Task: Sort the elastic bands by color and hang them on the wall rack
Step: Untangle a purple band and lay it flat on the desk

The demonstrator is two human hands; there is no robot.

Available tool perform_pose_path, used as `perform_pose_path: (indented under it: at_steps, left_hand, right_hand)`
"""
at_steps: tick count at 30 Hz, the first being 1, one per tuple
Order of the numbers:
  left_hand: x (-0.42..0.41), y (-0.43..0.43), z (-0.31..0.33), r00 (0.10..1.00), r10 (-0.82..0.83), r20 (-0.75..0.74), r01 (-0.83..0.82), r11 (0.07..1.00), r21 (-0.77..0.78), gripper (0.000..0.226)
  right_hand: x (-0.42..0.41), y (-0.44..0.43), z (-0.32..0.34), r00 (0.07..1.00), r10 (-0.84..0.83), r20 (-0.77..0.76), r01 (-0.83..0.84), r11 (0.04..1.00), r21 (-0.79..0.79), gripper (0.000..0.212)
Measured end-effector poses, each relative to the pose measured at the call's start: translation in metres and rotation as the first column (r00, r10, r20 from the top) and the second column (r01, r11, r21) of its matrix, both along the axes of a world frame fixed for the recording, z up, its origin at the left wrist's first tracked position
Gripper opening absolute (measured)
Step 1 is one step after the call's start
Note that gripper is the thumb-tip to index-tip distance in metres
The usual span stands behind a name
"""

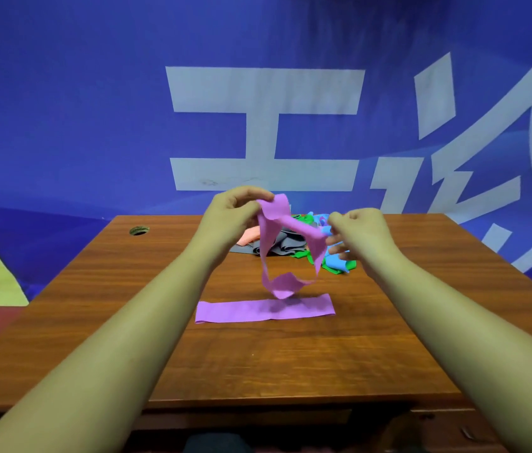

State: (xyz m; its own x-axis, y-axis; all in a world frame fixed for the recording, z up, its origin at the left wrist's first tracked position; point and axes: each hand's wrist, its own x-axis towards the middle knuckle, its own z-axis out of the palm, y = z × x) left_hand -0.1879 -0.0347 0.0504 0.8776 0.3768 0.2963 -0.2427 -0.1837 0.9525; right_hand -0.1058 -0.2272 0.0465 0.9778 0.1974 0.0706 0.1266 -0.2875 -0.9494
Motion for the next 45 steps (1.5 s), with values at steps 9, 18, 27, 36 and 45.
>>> perform_pose_path:
  at_steps: [9,18,27,36,45]
  left_hand:
    - [0.005,-0.006,0.017,0.991,-0.125,0.039,0.124,0.992,0.021,0.025]
    - [0.0,-0.009,0.009,0.974,-0.204,0.094,0.219,0.957,-0.193,0.019]
    - [0.003,-0.013,-0.011,0.991,-0.129,0.044,0.13,0.991,-0.014,0.008]
    - [0.001,-0.012,-0.037,0.932,-0.347,-0.107,0.348,0.937,-0.006,0.023]
    - [-0.017,-0.001,-0.086,0.8,-0.442,-0.407,0.464,0.884,-0.048,0.025]
  right_hand:
    - [-0.013,0.019,0.022,0.918,0.37,0.145,-0.39,0.908,0.151,0.013]
    - [-0.013,0.032,0.021,0.927,0.278,0.252,-0.32,0.936,0.144,0.013]
    - [-0.013,0.026,0.029,0.925,0.348,0.153,-0.367,0.922,0.122,0.02]
    - [-0.019,0.031,0.036,0.91,0.293,0.292,-0.313,0.95,0.022,0.017]
    - [0.002,0.033,0.03,0.972,0.131,0.195,-0.148,0.986,0.075,0.014]
